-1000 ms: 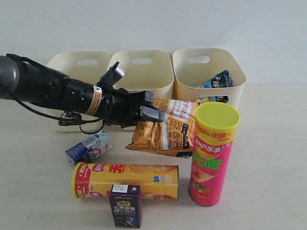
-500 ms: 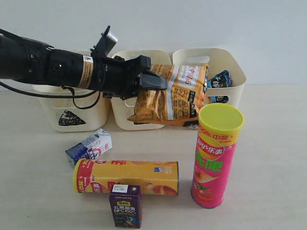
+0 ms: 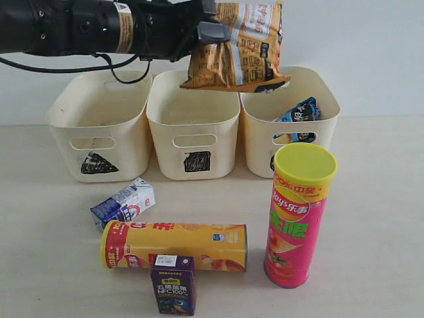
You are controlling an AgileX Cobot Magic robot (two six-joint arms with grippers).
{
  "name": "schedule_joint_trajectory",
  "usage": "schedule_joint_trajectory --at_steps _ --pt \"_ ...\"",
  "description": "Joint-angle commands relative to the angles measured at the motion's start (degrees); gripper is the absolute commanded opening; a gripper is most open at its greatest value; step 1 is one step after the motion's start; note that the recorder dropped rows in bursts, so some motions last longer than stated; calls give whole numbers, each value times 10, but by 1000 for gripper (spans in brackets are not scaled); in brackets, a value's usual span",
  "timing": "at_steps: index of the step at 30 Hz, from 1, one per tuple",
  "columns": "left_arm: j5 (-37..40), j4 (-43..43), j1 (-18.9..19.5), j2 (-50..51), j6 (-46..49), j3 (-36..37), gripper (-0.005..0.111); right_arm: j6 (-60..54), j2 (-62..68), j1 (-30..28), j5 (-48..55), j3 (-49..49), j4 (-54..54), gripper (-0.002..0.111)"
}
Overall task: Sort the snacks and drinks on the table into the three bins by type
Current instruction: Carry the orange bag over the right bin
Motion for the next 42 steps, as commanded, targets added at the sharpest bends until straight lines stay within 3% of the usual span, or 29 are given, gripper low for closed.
schedule_joint_trajectory --at_steps 1,13,20,26,29,32,34,37,42 --pt "74 13 -41 26 8 -48 4 -2 -3 1 -5 3 -4 0" --pt "363 13 -139 142 147 -154 4 -2 -3 1 -5 3 -4 0" --pt "430 13 -164 210 197 -219 4 -2 -3 1 -5 3 -4 0" --pt "421 13 -165 245 210 -247 6 -2 -3 1 -5 3 -4 0" --pt "418 24 -165 257 250 -250 28 -2 -3 1 -5 3 -4 0" --pt "385 24 -165 259 254 -250 71 -2 -3 1 -5 3 -4 0" --pt "379 24 -167 259 254 -250 89 -2 -3 1 -5 3 -4 0" --pt "402 26 -171 258 272 -250 92 -2 -3 1 -5 3 -4 0" --pt "441 -2 -180 238 339 -250 74 -2 -3 1 -5 3 -4 0"
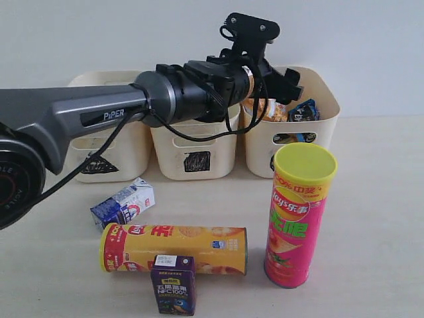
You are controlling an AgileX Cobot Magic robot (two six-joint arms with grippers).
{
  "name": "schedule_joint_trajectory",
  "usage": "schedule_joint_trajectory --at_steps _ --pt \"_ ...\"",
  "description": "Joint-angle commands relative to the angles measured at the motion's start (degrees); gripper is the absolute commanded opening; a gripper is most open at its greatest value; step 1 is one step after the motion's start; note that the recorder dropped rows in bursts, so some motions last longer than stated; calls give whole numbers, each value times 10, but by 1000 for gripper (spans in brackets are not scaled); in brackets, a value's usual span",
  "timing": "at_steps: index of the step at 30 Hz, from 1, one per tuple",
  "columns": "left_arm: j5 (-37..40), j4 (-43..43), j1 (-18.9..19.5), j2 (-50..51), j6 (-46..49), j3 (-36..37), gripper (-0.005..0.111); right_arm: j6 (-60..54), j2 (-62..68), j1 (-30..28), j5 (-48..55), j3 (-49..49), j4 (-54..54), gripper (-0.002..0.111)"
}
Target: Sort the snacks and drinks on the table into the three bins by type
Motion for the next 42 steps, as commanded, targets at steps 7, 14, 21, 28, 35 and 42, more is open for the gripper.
schedule_joint_trajectory --at_steps 7,14,21,28,35,42 --pt "106 -222 -34 -65 315 -2 16 -2 -3 1 -5 3 -4 0" --pt "259 -377 -55 -90 613 -2 4 -2 -3 1 -5 3 -4 0" --pt "246 -484 -55 -150 700 47 4 -2 -3 1 -5 3 -4 0" --pt "155 -488 -55 -277 666 213 4 -2 -3 1 -5 3 -4 0" --pt "139 -488 -50 -389 629 319 4 -2 -3 1 -5 3 -4 0" --pt "92 -492 -47 -486 513 413 4 -2 -3 1 -5 3 -4 0"
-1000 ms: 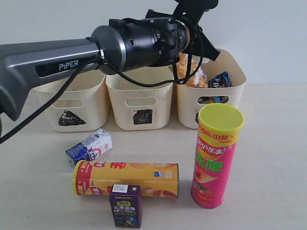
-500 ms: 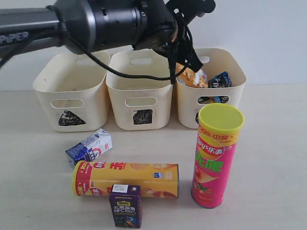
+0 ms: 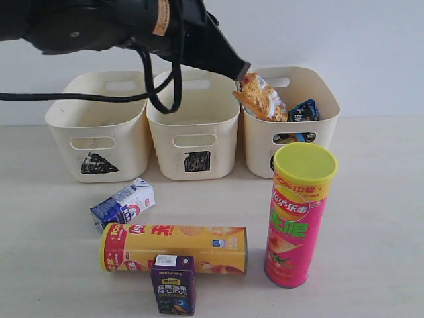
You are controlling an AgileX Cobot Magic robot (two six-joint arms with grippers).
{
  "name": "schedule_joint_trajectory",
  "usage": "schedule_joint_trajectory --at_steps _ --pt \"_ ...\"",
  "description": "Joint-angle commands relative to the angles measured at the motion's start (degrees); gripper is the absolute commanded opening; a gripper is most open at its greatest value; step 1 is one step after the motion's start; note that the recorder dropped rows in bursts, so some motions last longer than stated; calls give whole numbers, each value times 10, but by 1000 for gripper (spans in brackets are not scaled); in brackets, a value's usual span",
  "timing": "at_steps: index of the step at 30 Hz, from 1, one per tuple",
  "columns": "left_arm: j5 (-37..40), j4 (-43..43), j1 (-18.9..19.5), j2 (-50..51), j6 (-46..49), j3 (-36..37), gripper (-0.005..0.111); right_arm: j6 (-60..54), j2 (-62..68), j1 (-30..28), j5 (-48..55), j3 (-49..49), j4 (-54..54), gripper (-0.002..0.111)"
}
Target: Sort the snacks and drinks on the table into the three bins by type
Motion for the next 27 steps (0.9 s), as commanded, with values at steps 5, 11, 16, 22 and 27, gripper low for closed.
schedule_joint_trajectory --at_steps 5,11,16,22,27 --pt "-29 -5 2 -184 -58 166 4 -2 -3 1 -5 3 -4 0" --pt "7 -20 2 -288 -53 253 4 -2 -3 1 -5 3 -4 0" --pt "5 -20 2 -288 -9 278 4 -2 -3 1 -5 3 -4 0" --pt "-2 -50 2 -286 34 296 4 -2 -3 1 -5 3 -4 0" --pt "10 -98 2 -325 102 311 4 -2 -3 1 -5 3 -4 0"
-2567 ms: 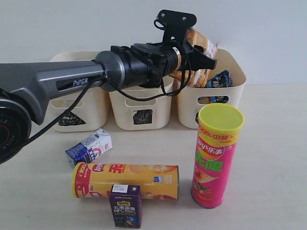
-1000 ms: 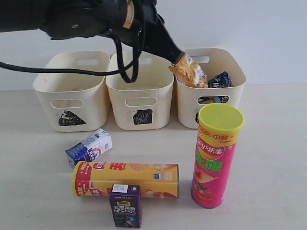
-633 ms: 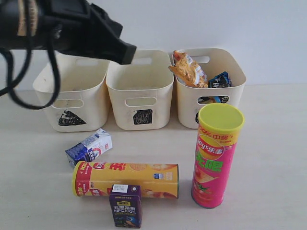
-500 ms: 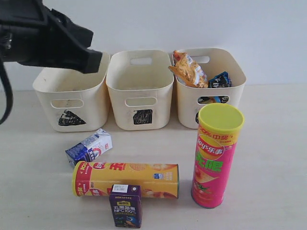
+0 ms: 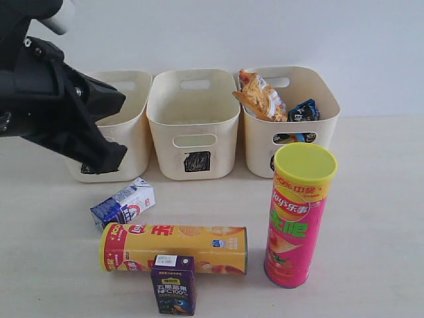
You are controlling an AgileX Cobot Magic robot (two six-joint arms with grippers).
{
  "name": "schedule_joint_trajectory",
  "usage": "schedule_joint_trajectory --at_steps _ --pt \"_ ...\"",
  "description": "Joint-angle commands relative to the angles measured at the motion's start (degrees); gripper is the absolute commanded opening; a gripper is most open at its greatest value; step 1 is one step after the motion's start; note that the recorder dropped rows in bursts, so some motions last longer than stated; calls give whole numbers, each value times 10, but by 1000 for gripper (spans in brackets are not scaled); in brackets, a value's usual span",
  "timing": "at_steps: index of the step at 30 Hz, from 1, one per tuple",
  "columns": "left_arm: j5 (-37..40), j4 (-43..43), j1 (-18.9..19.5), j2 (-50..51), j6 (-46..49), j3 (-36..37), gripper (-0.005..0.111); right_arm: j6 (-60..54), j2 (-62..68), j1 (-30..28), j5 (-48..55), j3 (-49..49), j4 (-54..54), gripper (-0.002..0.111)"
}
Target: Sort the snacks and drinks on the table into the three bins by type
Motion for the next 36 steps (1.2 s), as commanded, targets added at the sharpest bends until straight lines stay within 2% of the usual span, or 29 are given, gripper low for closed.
schedule_joint_trajectory --at_steps 1,5,7,15,21,36 --pt "7 -27 2 -42 39 23 4 -2 -3 1 -5 3 -4 0" --pt "5 -81 3 -89 135 55 4 -2 -3 1 -5 3 -4 0" --pt "0 -86 10 -112 143 75 4 -2 -3 1 -5 3 -4 0" --pt "-86 -118 103 -182 143 166 4 -2 -3 1 -5 3 -4 0" --pt "-166 -183 152 -220 203 227 4 -2 -3 1 -5 3 -4 0" --pt "-231 -267 257 -314 244 342 4 -2 -3 1 -5 3 -4 0"
